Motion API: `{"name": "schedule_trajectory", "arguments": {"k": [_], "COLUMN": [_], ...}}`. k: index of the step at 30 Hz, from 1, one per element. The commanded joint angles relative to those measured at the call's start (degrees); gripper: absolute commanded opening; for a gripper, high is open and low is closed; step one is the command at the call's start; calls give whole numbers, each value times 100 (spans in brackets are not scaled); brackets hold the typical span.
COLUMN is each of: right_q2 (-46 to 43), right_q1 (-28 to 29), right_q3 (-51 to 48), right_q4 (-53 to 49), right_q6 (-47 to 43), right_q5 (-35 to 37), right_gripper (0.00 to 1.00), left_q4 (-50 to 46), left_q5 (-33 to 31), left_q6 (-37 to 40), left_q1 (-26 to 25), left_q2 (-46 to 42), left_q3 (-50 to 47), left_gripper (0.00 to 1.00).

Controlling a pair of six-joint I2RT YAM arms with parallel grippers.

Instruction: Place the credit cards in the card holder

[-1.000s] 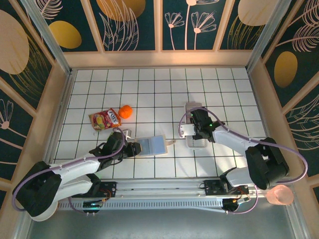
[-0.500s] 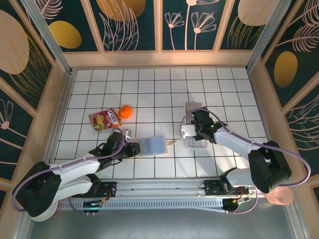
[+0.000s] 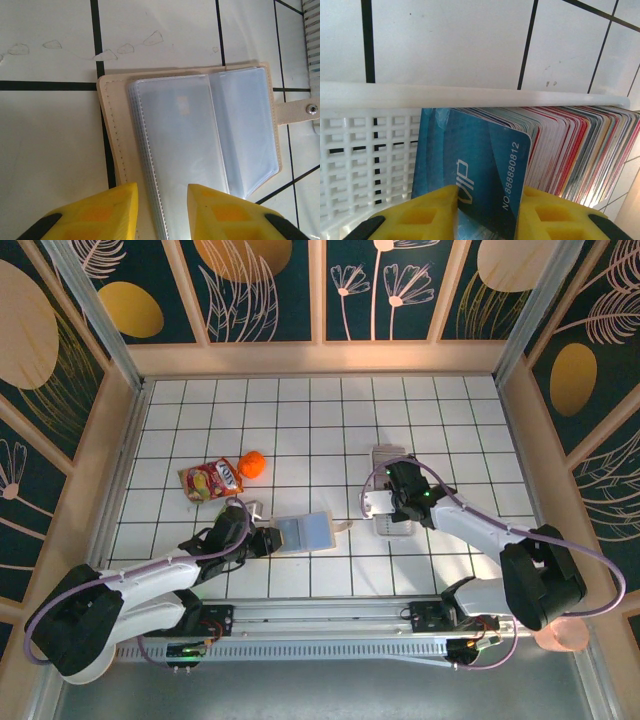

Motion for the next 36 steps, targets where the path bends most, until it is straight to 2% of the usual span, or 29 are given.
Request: {"name": "schedule_trajectory", "arguments": {"k": [1,15,22,26,36], "right_q2": [-227,-497,-594,-657,-888], "right_q1": [-35,-9,-9,17,204], "right_q3": [44,-141,-22,-9,245], "right_q4": [323,396,29,-99,-1113], "right_q6": [16,87,197,277,754], "right_q5": [171,88,46,-21,-348], "right_gripper": [30,30,21,10,2], "left_q4": [69,97,62,61,-23], "left_q5": [26,63,29,-107,-186], "left_q6": [-54,-125,-145,-176,-206], "left_q1": [-28,-24,-25,-27,-31], "left_q2": [36,45,-11,-145,-381], "left_q3": [-41,-41,-31,-78,-43], "left_gripper": [31,29,29,30,32]}}
